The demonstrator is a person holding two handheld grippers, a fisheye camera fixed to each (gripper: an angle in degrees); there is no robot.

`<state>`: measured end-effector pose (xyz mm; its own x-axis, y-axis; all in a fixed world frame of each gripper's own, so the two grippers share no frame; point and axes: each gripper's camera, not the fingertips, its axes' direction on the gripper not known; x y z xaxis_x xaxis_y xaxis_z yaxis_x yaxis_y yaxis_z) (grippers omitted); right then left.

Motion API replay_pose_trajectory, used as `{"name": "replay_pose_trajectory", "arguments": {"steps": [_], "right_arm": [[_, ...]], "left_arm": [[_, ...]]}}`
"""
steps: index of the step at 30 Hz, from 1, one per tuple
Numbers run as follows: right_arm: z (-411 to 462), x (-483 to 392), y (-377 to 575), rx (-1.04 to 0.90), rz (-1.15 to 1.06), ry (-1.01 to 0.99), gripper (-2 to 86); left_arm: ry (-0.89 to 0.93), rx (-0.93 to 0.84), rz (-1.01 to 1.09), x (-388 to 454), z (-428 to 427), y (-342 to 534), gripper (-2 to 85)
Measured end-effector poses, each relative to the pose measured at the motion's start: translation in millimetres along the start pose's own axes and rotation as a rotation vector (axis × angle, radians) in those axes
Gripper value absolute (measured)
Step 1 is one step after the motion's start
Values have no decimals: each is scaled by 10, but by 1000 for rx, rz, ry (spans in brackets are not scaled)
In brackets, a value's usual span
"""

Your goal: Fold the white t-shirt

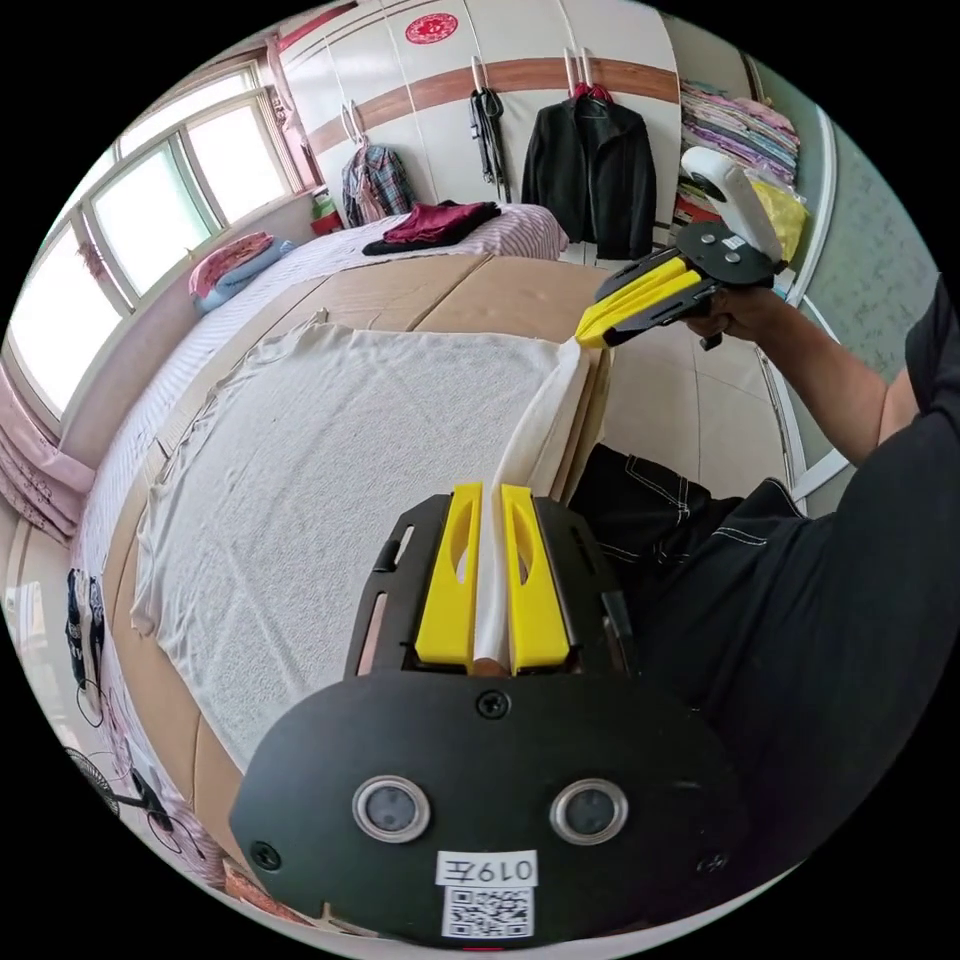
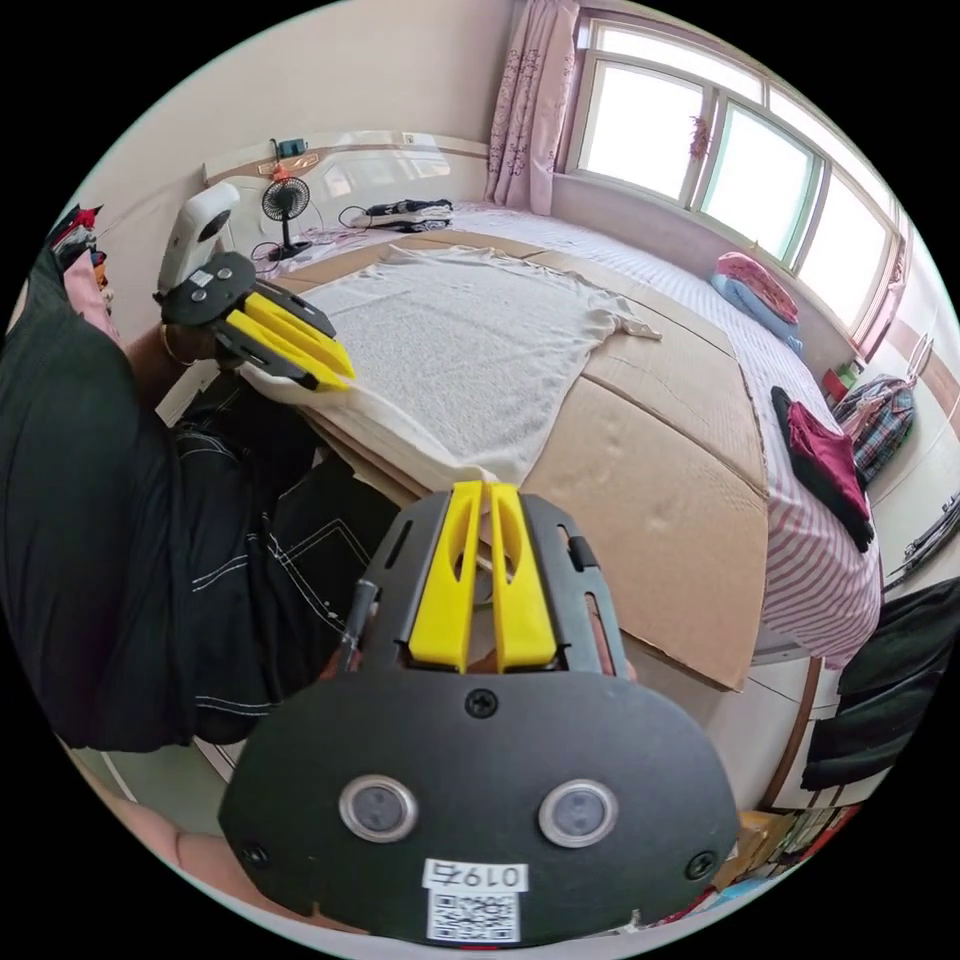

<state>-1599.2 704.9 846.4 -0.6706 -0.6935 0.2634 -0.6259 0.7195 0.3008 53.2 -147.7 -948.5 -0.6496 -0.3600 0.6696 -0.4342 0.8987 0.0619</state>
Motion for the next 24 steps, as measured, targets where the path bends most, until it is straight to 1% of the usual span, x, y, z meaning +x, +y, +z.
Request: {"name": "replay_pose_trajectory", "arguments": {"steps": [3, 7, 9, 11, 14, 16, 19, 24], "right_arm": [[-21, -105, -21, -4, -63, -24, 50], [-65, -204, -41, 10, -113, -53, 54], [-109, -242, -63, 33, -126, -68, 51], [-147, -276, -88, 60, -142, -104, 46], [-146, -382, -153, 117, -180, -164, 38], [-59, -455, -209, 105, -211, -172, 40], [101, -519, -298, 68, -241, -175, 46], [217, -482, -407, 33, -260, -225, 58]], "left_arm": [[77, 22, -63, -176, 3, 57, 8], [191, 86, -207, -504, -73, 243, 10], [220, 109, -230, -572, -116, 337, 10], [228, 126, -196, -529, -171, 395, 10], [192, 146, -44, -241, -254, 413, 8], [117, 132, 33, -35, -244, 389, 7], [18, 96, 39, 32, -148, 354, 7], [-17, 60, 16, -51, -32, 334, 9]]}}
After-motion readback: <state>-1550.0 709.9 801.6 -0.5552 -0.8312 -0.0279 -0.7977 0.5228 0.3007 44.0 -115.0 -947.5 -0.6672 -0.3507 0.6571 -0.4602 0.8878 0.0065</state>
